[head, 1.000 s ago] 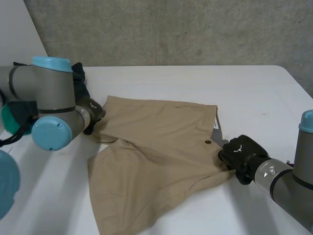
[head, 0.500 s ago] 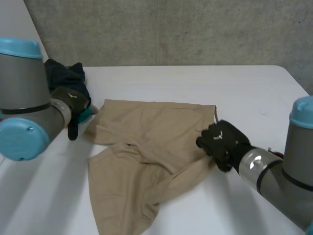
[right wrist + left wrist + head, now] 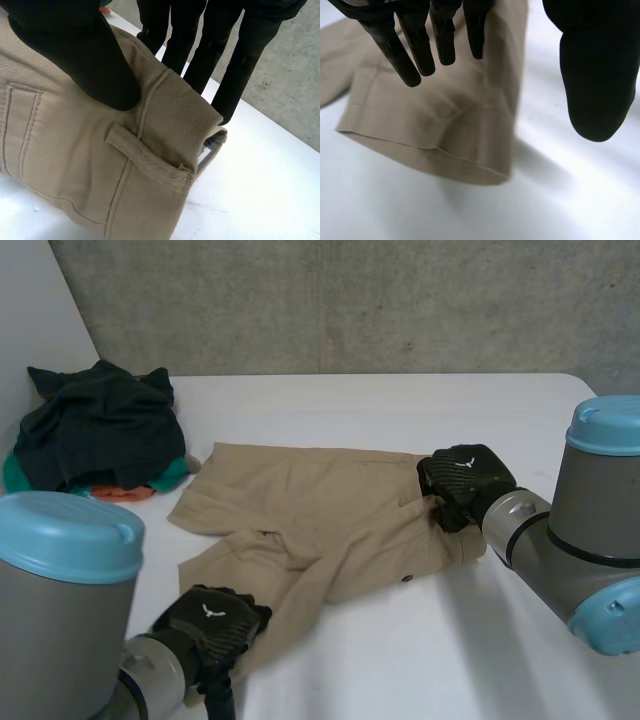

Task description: Fold the laundry.

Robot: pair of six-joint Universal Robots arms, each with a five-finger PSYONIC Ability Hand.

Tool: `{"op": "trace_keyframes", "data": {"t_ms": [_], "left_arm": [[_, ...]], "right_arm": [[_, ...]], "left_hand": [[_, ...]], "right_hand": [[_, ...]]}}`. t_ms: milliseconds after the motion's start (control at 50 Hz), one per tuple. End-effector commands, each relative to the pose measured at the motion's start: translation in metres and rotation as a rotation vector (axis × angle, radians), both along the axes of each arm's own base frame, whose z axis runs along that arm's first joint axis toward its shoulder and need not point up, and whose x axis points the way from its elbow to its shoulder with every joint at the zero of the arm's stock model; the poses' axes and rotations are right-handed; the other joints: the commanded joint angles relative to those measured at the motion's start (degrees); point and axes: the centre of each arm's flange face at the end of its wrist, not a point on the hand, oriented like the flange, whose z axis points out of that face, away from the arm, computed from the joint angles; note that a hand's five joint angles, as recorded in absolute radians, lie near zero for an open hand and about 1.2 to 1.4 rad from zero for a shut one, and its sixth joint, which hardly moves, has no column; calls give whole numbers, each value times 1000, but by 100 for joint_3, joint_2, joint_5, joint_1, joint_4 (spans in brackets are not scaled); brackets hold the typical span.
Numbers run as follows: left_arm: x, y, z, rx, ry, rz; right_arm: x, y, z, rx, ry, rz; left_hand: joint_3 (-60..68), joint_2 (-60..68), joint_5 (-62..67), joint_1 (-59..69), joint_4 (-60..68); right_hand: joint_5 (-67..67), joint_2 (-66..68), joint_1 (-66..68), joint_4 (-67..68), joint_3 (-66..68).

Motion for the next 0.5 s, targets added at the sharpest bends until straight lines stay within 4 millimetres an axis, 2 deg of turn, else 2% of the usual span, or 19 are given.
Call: {"op": "trace_keyframes", "data": {"t_ms": [20, 100, 180, 240, 260, 280, 360, 400, 440, 500], "left_arm": [[-11, -4, -12, 13, -34, -26], [-17, -14, -18, -15, -64, -15], [-16, -24, -17, -62, -102, 24], [-15, -19, -8, -91, -130, -12], [-13, -16, -6, -93, -147, -34], [-9, -7, -3, -82, -195, -89], [4, 16, 0, -19, -307, -234], [8, 23, 1, 12, -327, -275], [11, 29, 4, 39, -339, -309], [8, 21, 13, 11, -328, -298]], "right_arm": [[-2, 0, -1, 3, -1, -23], [-4, 2, 0, 8, 7, -26], [-10, 11, 6, -4, 78, 6], [-29, 28, 2, 9, 294, 105], [-35, 35, -1, 20, 360, 147], [-47, 50, -5, 41, 490, 242], [-76, 77, -17, 71, 747, 444], [-81, 79, -19, 55, 786, 465], [-77, 78, -20, 33, 756, 442], [-67, 70, -18, -2, 678, 389]], "left_hand": [[1024, 1027, 1108, 1102, 1087], [6029, 6032, 6113, 6107, 6092], [6124, 6126, 6208, 6201, 6186], [6124, 6126, 6208, 6201, 6186], [6124, 6126, 6208, 6201, 6186], [6124, 6126, 6208, 6201, 6186], [6124, 6126, 6208, 6201, 6186], [6124, 6126, 6208, 6201, 6186], [6124, 6126, 6208, 6201, 6186], [6124, 6126, 6208, 6201, 6186]], "right_hand": [[1156, 1254, 1584, 1119, 1114], [1156, 1254, 1584, 1119, 1114], [1156, 1254, 1584, 1119, 1114], [1156, 1254, 1584, 1119, 1114], [1156, 1254, 1584, 1119, 1114], [1156, 1254, 1584, 1119, 1114], [1156, 1254, 1584, 1119, 1114], [1156, 1254, 1584, 1119, 1114], [1156, 1254, 1584, 1119, 1114], [1156, 1254, 1584, 1119, 1114]]}}
